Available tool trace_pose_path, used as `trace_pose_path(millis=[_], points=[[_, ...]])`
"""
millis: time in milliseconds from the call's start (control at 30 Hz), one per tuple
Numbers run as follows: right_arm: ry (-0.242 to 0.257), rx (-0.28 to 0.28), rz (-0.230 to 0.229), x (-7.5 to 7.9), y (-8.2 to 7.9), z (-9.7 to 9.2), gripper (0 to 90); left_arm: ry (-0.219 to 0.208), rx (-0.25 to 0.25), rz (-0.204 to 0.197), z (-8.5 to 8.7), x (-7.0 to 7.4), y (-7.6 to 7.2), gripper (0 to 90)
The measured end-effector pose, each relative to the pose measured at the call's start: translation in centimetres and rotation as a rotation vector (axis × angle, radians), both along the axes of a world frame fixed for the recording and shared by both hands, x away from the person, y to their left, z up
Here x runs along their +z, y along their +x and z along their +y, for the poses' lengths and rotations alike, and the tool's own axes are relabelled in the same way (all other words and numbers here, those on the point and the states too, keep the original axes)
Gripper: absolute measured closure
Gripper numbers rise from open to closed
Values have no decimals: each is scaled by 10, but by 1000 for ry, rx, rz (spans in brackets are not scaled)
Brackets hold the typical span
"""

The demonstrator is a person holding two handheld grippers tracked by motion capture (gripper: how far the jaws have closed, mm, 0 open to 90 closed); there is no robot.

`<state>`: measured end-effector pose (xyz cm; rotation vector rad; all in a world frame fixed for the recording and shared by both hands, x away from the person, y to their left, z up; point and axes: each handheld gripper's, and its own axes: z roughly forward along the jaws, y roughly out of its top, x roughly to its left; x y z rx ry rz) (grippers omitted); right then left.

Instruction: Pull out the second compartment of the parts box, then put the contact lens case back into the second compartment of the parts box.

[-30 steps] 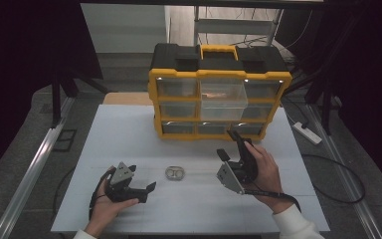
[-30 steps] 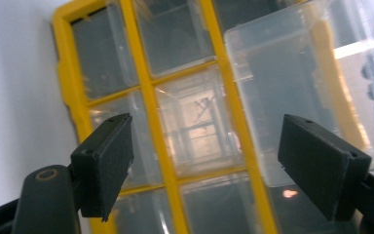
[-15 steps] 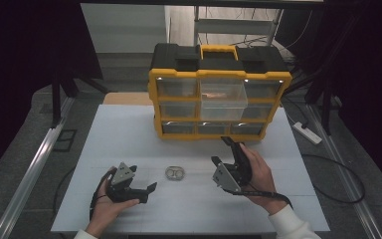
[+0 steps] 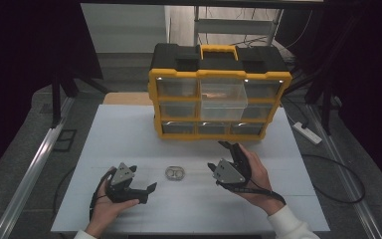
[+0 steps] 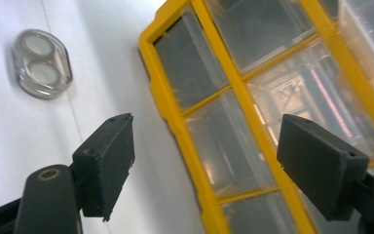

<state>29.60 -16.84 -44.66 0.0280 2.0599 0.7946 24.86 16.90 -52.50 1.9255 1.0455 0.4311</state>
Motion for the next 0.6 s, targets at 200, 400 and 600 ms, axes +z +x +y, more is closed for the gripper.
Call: trace_pose_path(millis=[200, 400, 600], points=[[14, -4, 44, 0, 2, 1, 210, -5, 6, -2, 2, 0, -1, 55], [33, 5, 110, -2, 6, 2, 205, -6, 8, 0, 2, 0, -1, 55], [38, 2, 168, -5, 9, 4, 203, -7, 9, -1, 4, 0, -1, 55]])
